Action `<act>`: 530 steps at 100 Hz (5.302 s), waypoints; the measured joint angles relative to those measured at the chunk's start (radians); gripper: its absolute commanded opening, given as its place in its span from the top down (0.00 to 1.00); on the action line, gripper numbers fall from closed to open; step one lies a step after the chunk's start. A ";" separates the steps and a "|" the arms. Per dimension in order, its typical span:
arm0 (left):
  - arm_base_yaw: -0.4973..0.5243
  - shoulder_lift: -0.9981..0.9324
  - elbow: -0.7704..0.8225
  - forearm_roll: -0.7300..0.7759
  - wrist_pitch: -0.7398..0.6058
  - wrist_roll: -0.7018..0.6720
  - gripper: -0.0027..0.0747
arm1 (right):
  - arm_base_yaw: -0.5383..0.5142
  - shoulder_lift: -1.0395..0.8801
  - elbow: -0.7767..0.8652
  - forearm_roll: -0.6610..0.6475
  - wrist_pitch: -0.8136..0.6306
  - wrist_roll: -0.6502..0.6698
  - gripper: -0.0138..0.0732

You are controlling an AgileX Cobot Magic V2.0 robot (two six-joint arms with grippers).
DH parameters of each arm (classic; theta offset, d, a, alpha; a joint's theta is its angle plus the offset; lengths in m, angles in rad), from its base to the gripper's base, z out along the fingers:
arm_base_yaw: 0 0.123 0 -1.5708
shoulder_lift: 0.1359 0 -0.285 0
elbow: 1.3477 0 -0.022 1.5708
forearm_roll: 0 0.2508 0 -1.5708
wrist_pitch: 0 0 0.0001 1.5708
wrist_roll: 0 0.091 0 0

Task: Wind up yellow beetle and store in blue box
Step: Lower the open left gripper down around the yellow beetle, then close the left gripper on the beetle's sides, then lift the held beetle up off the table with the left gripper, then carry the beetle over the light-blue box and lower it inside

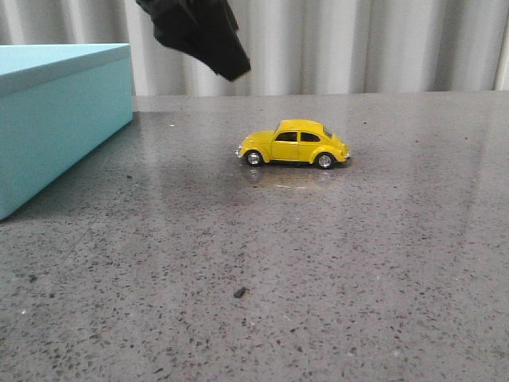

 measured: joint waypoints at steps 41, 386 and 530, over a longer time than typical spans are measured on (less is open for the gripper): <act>-0.042 0.130 -0.076 -0.006 -0.004 0.091 0.37 | 0.000 0.000 0.000 0.000 0.019 0.000 0.91; 0.322 -0.002 -0.553 0.155 0.542 -0.578 0.89 | 0.004 0.000 0.000 -0.050 0.038 0.000 0.91; 0.611 0.084 -0.014 0.061 0.395 -0.661 0.36 | 0.004 0.000 0.000 -0.052 0.036 0.000 0.91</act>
